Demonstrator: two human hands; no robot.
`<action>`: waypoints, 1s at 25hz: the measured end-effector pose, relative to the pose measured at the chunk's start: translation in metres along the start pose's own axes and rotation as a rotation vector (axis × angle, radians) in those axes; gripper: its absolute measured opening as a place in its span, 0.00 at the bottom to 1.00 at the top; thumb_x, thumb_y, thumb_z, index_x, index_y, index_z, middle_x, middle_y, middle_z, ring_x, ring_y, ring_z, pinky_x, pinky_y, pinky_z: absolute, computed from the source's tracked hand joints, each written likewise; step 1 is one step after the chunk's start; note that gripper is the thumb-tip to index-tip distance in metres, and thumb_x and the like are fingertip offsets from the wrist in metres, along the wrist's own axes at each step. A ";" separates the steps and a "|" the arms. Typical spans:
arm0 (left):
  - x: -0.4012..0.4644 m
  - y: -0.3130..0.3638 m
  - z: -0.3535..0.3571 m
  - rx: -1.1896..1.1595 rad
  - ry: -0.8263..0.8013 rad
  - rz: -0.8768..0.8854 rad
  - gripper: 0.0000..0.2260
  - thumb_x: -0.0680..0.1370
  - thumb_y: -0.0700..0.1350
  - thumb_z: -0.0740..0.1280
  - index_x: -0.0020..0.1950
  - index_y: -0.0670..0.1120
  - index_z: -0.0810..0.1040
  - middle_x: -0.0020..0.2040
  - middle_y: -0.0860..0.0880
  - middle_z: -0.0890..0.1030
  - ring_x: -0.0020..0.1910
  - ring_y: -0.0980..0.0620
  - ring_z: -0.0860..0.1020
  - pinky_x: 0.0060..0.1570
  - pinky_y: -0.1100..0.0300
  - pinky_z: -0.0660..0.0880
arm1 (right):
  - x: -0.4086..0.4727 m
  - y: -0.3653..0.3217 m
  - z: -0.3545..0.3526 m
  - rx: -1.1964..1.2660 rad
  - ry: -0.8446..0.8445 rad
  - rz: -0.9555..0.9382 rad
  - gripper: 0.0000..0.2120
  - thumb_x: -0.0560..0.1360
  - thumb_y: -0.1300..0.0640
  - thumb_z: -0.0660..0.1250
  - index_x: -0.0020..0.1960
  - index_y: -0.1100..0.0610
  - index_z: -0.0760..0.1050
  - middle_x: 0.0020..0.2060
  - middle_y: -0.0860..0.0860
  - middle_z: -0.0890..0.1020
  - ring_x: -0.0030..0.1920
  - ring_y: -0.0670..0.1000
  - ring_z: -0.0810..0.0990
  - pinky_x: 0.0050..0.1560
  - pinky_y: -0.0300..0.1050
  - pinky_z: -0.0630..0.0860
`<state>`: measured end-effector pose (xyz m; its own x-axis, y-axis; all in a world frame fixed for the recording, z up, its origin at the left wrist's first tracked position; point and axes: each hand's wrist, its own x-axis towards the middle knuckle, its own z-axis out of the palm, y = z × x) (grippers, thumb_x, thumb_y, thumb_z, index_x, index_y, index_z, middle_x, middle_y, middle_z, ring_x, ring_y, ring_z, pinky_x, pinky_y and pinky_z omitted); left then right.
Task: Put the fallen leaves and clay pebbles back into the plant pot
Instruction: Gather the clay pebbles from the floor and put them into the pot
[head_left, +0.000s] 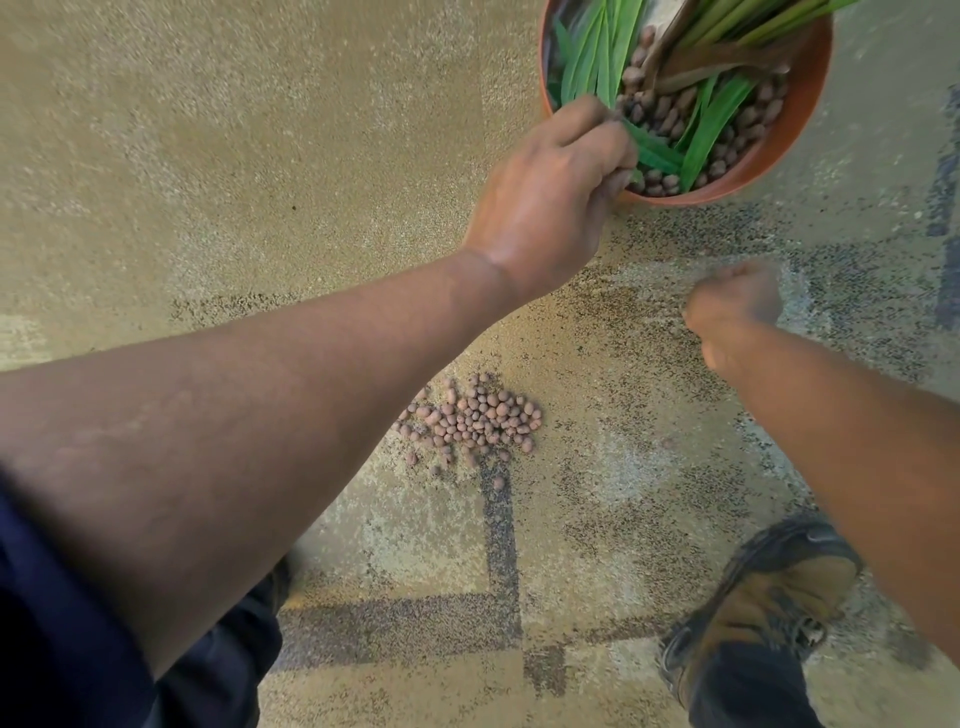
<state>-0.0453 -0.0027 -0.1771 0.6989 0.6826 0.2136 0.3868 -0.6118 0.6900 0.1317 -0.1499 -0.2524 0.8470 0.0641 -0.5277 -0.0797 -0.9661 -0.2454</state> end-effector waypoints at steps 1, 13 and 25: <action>0.000 -0.001 0.000 -0.006 0.000 0.001 0.04 0.79 0.38 0.67 0.48 0.39 0.82 0.49 0.44 0.81 0.45 0.46 0.80 0.36 0.55 0.76 | 0.001 0.001 -0.001 0.005 -0.018 0.008 0.11 0.79 0.69 0.63 0.58 0.59 0.77 0.50 0.53 0.81 0.51 0.53 0.80 0.49 0.44 0.77; 0.002 0.001 -0.002 -0.026 -0.021 -0.027 0.04 0.78 0.38 0.68 0.47 0.39 0.81 0.48 0.43 0.81 0.44 0.45 0.79 0.35 0.51 0.77 | -0.126 -0.054 -0.041 0.480 -0.217 -0.631 0.13 0.73 0.68 0.68 0.40 0.51 0.73 0.31 0.47 0.76 0.28 0.45 0.71 0.26 0.38 0.69; -0.026 0.008 -0.022 -0.109 0.045 -0.145 0.02 0.77 0.36 0.69 0.47 0.41 0.81 0.51 0.47 0.78 0.52 0.45 0.77 0.50 0.51 0.76 | -0.132 -0.044 -0.022 0.435 -0.249 -0.566 0.11 0.78 0.65 0.67 0.45 0.49 0.74 0.32 0.45 0.77 0.29 0.44 0.72 0.28 0.43 0.70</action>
<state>-0.0733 -0.0168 -0.1617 0.6120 0.7792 0.1355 0.4121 -0.4604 0.7863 0.0354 -0.1215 -0.1541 0.6804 0.6258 -0.3814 0.0878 -0.5863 -0.8053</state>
